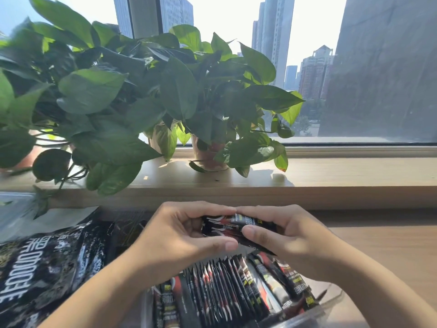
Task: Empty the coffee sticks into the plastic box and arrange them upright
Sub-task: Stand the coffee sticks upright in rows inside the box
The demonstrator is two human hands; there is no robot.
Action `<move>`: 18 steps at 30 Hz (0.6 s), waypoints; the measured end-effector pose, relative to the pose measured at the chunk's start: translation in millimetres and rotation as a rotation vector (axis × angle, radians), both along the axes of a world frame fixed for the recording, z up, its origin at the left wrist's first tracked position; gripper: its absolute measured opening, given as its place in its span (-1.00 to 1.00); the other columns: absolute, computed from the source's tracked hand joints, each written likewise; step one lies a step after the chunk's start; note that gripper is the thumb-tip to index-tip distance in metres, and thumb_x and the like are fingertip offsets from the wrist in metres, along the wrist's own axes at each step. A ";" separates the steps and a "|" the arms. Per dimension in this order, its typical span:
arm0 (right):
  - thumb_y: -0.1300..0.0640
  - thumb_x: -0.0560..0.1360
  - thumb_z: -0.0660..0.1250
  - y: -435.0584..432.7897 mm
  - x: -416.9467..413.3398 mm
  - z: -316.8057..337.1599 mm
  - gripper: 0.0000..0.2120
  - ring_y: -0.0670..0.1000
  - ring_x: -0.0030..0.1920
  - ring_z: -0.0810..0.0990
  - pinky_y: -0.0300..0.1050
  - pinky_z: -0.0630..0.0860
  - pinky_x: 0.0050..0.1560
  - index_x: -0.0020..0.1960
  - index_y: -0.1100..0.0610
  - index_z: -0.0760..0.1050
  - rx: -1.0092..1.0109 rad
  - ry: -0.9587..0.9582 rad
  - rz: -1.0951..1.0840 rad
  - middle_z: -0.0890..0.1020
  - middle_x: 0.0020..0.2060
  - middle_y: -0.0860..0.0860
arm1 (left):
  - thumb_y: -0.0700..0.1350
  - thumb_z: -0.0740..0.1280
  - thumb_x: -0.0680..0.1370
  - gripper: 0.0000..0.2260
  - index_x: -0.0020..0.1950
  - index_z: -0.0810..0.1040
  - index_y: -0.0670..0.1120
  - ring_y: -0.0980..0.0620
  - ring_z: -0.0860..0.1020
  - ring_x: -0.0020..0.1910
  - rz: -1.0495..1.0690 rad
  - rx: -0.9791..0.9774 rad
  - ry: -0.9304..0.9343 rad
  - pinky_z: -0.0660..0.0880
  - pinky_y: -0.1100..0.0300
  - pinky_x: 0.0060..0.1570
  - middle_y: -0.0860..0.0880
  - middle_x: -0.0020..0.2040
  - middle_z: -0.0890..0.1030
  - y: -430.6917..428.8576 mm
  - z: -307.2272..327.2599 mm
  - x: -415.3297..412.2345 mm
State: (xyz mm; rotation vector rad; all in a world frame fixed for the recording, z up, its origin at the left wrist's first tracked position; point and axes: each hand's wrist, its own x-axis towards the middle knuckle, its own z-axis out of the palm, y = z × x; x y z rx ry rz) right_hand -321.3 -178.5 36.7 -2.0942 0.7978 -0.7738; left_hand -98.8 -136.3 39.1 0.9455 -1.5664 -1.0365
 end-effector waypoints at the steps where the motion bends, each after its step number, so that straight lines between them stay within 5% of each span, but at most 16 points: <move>1: -0.04 0.57 0.34 -0.1 -1.0 1.3 -0.68 -0.11 0.12 0.67 -0.05 0.57 0.17 0.31 -0.13 0.59 0.008 -0.007 0.003 0.72 0.09 -0.16 | -0.36 0.55 0.32 -0.66 0.07 0.72 -0.17 -0.06 0.72 -0.05 -0.014 0.003 -0.004 0.62 0.23 -0.08 -0.14 -0.03 0.74 0.5 0.6 0.2; 7: 0.00 0.49 0.50 1.9 -2.4 4.0 -0.61 0.06 -0.15 0.62 -0.04 0.52 -0.14 0.27 -0.28 0.57 -0.023 0.118 0.033 0.61 -0.11 -0.01 | -0.32 0.54 0.34 -0.73 0.01 0.75 -0.14 -0.01 0.72 -0.06 0.032 0.002 -0.034 0.61 0.25 -0.06 -0.10 -0.07 0.75 0.6 2.9 -1.2; 13: 0.05 0.57 0.40 -0.1 -1.0 1.8 -0.65 -0.14 -0.25 0.54 -0.14 0.46 -0.19 0.28 -0.29 0.55 -0.053 0.140 -0.002 0.55 -0.18 -0.15 | -0.24 0.52 0.39 -0.76 0.04 0.74 -0.09 -0.01 0.68 -0.16 0.058 0.063 -0.042 0.66 0.09 -0.08 -0.18 -0.10 0.74 1.2 4.3 -1.5; 15: -0.08 0.59 0.34 -0.1 -0.1 0.7 -0.66 -0.14 -0.15 0.57 -0.11 0.50 -0.08 0.34 -0.31 0.50 -0.043 0.134 0.015 0.56 -0.15 -0.20 | -0.22 0.50 0.42 -0.78 0.03 0.75 -0.03 0.01 0.66 -0.23 0.065 0.050 -0.072 0.66 0.10 -0.13 -0.17 -0.16 0.74 2.0 5.7 -3.0; 18: -0.23 0.58 0.20 -3.8 0.0 -2.6 -0.64 -0.01 0.22 0.58 0.10 0.44 0.35 0.37 -0.38 0.43 -0.090 0.164 -0.001 0.65 0.15 -0.07 | -0.24 0.49 0.41 -0.78 -0.01 0.76 0.01 0.05 0.63 -0.35 0.094 0.062 -0.047 0.61 0.25 -0.29 -0.12 -0.27 0.73 2.8 7.3 -4.6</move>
